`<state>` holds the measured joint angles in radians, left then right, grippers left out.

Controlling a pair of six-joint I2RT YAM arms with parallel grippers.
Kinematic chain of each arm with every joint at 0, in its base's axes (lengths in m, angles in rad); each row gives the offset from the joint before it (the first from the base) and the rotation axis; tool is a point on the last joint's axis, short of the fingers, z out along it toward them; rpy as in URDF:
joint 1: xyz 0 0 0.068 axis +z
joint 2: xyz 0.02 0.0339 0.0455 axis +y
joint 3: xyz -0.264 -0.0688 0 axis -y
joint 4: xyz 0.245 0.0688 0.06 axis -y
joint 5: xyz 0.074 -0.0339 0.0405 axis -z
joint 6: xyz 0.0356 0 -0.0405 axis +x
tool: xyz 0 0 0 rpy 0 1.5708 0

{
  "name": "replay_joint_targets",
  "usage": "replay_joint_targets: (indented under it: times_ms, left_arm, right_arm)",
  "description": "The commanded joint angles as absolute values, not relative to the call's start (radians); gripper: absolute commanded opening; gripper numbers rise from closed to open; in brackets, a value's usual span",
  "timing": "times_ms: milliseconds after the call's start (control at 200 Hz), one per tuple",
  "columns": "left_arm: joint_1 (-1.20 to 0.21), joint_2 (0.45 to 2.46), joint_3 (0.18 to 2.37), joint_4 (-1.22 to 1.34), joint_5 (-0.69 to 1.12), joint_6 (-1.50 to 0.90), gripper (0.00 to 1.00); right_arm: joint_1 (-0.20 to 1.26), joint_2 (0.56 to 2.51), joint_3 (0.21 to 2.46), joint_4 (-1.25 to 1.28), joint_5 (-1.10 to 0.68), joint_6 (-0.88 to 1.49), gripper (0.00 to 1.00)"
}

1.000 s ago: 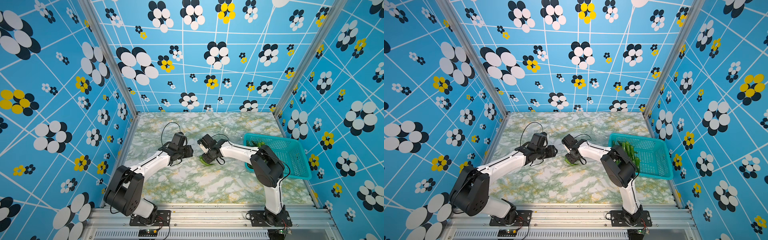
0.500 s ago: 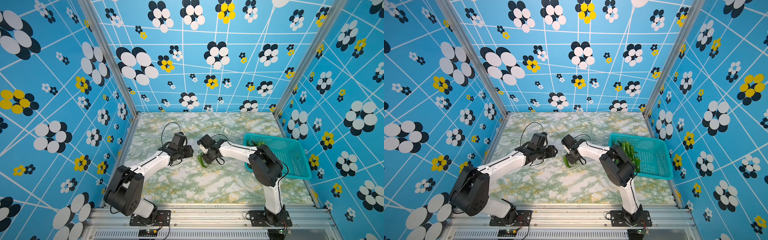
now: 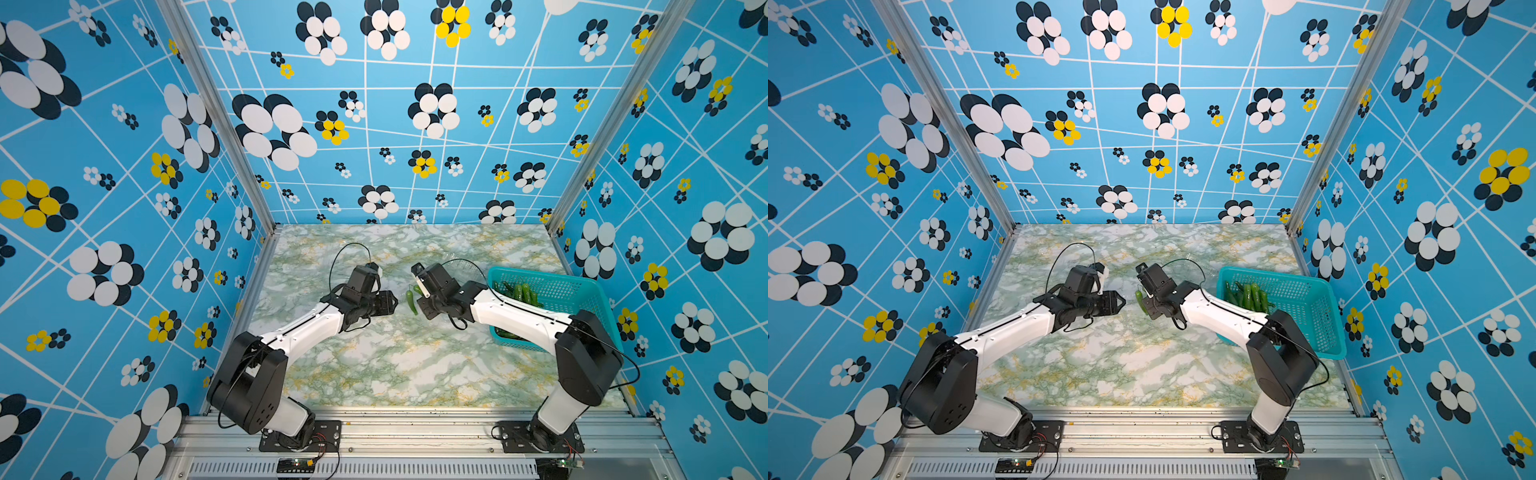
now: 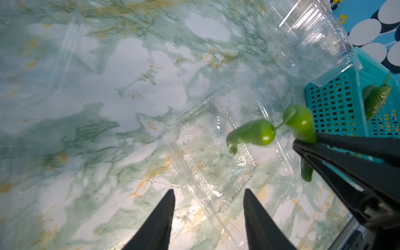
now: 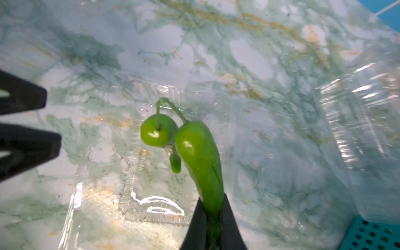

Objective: Take small green peppers out of containers
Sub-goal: Pick up the green pepper from the packing box, then place the green pepper in the basket.

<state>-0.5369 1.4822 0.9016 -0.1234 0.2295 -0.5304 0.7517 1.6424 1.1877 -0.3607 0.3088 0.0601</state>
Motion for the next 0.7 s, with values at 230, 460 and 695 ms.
replay_joint_targets:
  times_ms: [230,460,695]
  left_arm:
    - [-0.732,1.475,0.980,-0.022,0.429,-0.369,0.54]
    - [-0.819,1.524,1.032,-0.037,0.481,-0.310,0.54]
    - [-0.875,1.589,1.097,-0.100,0.474,-0.265,0.54]
  right_arm:
    - [0.548,1.318,0.990,-0.322,0.639,0.275,0.00]
    - [0.380,1.145,0.903,-0.380,0.703,0.357,0.00]
    - [0.271,1.187,0.876,-0.417,0.692,0.415,0.00]
